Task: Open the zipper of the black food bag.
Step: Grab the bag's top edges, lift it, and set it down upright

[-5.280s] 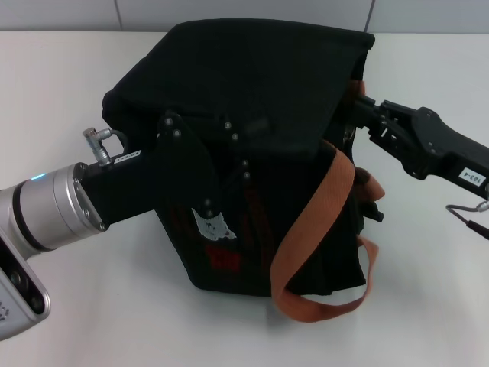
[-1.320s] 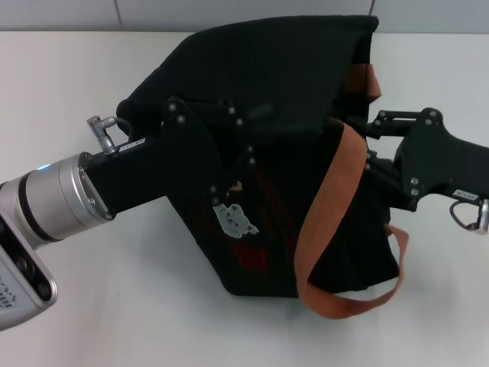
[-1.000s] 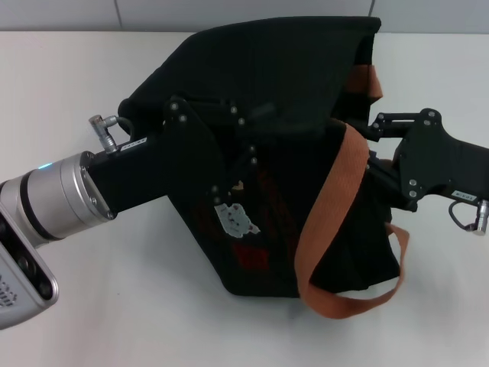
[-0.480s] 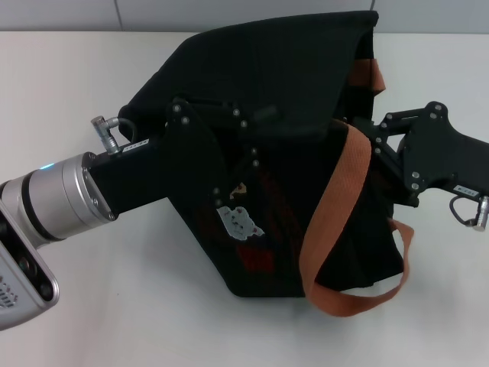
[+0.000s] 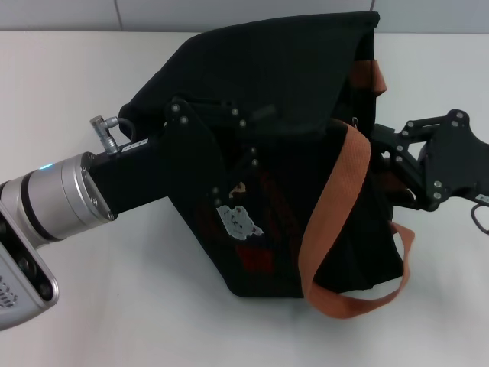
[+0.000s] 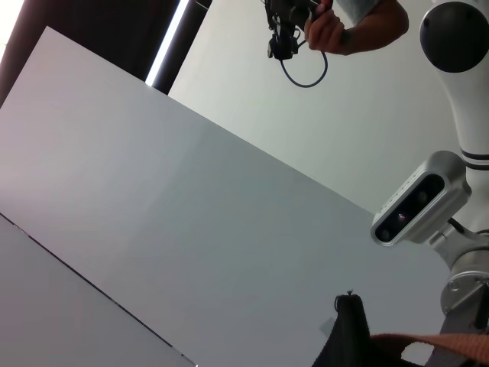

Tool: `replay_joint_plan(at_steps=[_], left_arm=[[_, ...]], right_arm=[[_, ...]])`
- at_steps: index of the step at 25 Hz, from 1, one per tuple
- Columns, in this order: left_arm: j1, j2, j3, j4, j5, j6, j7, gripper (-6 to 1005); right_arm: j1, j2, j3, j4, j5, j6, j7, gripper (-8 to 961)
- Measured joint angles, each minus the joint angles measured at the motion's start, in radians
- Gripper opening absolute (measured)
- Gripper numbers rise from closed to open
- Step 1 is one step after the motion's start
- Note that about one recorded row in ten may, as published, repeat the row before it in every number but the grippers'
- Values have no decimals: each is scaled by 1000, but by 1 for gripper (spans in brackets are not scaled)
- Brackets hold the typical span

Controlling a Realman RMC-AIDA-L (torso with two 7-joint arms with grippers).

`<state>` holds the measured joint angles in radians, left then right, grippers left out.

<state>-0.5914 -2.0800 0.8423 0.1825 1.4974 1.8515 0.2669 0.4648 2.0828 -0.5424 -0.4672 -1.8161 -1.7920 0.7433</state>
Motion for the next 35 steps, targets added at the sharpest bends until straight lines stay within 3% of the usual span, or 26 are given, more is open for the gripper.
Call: replay_joint_plan(at_steps=[9, 16, 22, 35], left_arm=[[0, 0, 0, 0, -2, -3, 0, 94], [-1, 0, 0, 0, -2, -3, 0, 94], [-1, 0, 0, 0, -3, -2, 0, 95], [-1, 0, 0, 0, -1, 1, 0, 95]], right_arm=[[-1, 0, -32, -32, -9, -24, 28, 62], [17, 4, -30, -30, -1, 16, 24, 266], [23, 6, -36, -9, 51, 49, 5, 500], [17, 7, -68, 21, 99, 63, -80, 463]])
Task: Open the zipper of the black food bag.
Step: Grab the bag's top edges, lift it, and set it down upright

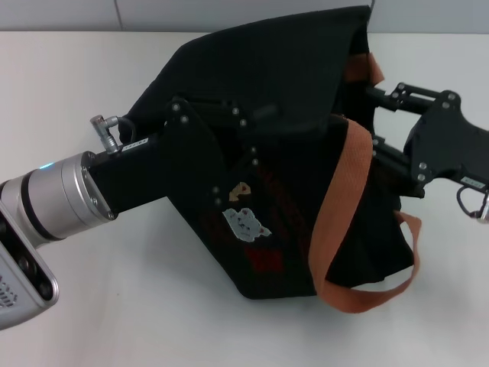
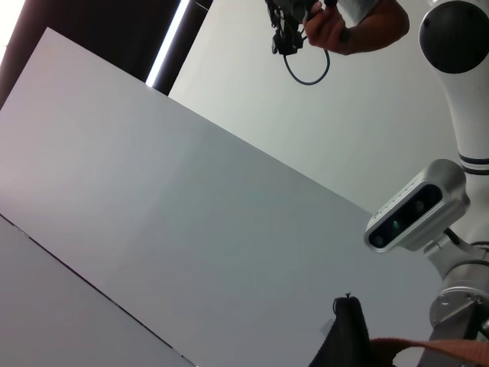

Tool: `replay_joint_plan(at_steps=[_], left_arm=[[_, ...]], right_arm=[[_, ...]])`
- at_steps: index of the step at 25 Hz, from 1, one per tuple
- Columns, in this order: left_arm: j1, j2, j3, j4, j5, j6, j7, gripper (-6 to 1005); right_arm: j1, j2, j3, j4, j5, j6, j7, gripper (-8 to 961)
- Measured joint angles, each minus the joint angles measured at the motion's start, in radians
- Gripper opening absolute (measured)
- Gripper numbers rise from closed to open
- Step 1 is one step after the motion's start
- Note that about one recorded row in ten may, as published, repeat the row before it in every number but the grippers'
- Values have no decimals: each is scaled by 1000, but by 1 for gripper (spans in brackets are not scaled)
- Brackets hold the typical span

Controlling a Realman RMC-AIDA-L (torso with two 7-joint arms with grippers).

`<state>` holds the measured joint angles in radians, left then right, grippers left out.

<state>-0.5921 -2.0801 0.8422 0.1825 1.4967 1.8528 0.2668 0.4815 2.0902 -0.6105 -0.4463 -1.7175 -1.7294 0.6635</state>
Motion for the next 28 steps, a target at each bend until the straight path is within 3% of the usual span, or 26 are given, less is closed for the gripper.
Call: replay_joint_plan(at_steps=[9, 12, 23, 27, 28], left_arm=[[-3, 0, 0, 0, 4, 2, -1, 95], [-6, 0, 1, 0, 4, 2, -1, 95], [-11, 0, 3, 0, 4, 2, -2, 95], [-11, 0, 3, 0, 4, 2, -2, 95], [-11, 0, 3, 0, 4, 2, -2, 95]], right_arm=[[-6, -2, -68, -3, -11, 3, -87, 464], [-8, -2, -70, -5, -12, 8, -93, 345], [-2, 0, -67, 32, 13, 46, -155, 317], [4, 0, -72, 74, 47, 47, -210, 134], [4, 0, -72, 74, 47, 47, -210, 133]])
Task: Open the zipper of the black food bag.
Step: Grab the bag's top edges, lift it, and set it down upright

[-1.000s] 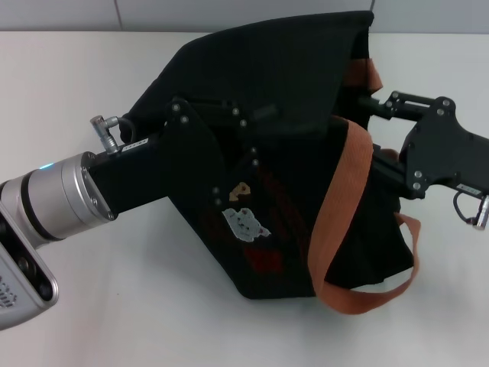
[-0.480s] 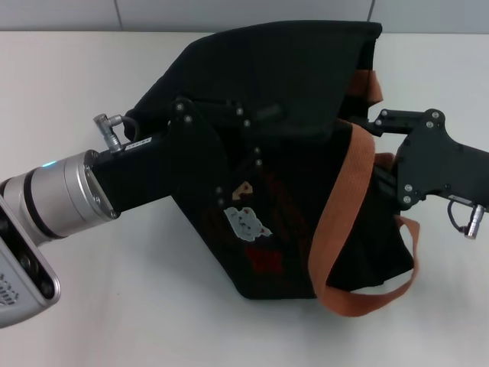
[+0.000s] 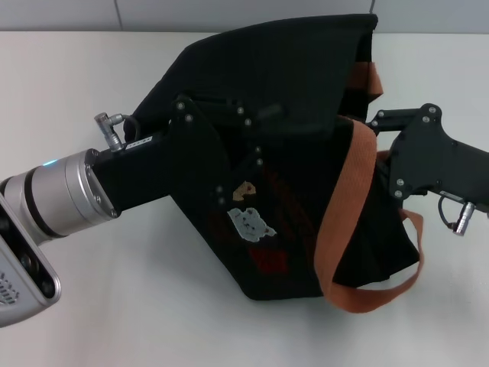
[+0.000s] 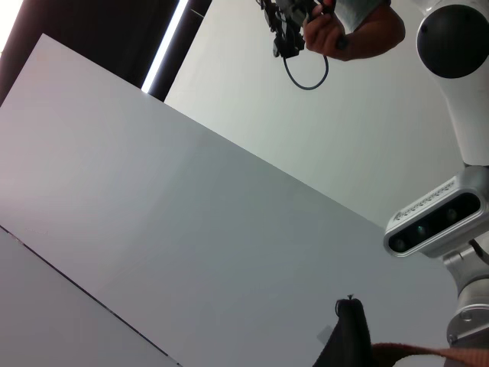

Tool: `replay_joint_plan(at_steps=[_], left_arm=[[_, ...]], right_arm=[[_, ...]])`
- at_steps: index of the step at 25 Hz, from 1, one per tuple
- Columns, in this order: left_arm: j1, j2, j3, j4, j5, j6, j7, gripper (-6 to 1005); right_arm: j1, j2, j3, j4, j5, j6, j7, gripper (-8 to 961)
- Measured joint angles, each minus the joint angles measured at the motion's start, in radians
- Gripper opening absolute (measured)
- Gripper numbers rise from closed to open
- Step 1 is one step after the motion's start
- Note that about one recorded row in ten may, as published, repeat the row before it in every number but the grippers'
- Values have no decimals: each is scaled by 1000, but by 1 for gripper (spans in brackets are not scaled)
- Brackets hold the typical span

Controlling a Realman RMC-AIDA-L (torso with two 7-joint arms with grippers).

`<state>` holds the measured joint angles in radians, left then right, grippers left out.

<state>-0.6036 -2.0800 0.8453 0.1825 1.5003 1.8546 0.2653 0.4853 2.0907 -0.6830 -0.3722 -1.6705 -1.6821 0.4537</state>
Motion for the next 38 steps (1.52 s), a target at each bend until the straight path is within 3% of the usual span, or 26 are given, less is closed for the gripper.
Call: replay_joint_plan(at_steps=[14, 19, 25, 28, 38], left_arm=[[-5, 0, 0, 0, 0, 0, 0, 96], [-7, 0, 0, 0, 0, 0, 0, 96], [-10, 0, 6, 0, 0, -3, -5, 96], [-12, 0, 9, 0, -1, -5, -12, 96], [-12, 0, 11, 0, -2, -5, -12, 96]], right_arm=[[-6, 0, -19, 12, 44, -3, -46, 118], [-13, 0, -39, 40, 50, -15, -149, 119], [-19, 0, -24, 84, 62, -27, -225, 159], [-21, 0, -21, 107, 72, -30, -284, 282], [-29, 0, -22, 141, 126, -33, -400, 280]])
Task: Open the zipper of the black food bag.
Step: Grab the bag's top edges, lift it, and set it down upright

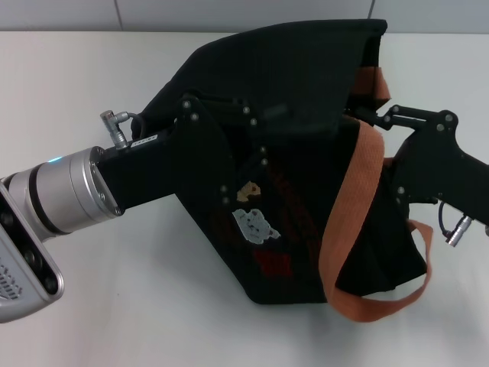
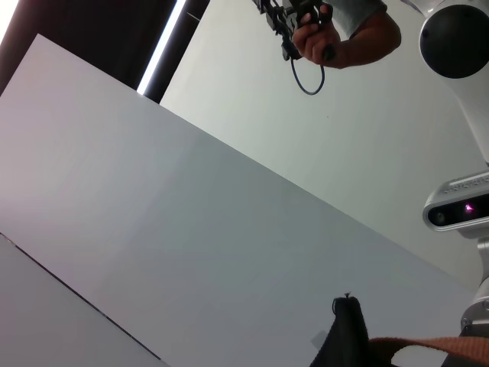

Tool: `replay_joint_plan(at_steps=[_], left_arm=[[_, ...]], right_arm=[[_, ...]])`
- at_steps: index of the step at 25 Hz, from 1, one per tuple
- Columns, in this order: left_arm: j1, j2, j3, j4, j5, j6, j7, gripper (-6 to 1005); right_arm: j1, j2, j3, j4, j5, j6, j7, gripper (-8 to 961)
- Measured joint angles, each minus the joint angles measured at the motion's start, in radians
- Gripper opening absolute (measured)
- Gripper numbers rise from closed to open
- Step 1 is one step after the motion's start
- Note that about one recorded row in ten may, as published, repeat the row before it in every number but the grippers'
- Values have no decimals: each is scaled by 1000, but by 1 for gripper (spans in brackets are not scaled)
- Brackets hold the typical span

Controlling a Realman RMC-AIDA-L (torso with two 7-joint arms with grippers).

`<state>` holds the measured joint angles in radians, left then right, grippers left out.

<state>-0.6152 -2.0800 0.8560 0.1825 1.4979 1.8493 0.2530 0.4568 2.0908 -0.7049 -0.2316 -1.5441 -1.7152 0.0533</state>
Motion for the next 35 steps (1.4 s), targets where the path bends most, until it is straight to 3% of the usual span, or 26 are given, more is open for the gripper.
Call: replay_joint_plan(at_steps=[6, 20, 35], left_arm=[[0, 0, 0, 0, -1, 0, 0, 94], [-3, 0, 2, 0, -1, 3, 0, 96], [-5, 0, -2, -3, -4, 4, 0, 95]], right_arm=[[-8, 0, 3, 28, 7, 9, -93, 279], [5, 0, -7, 46, 8, 39, -97, 253], [2, -5, -6, 80, 3, 29, -69, 0]])
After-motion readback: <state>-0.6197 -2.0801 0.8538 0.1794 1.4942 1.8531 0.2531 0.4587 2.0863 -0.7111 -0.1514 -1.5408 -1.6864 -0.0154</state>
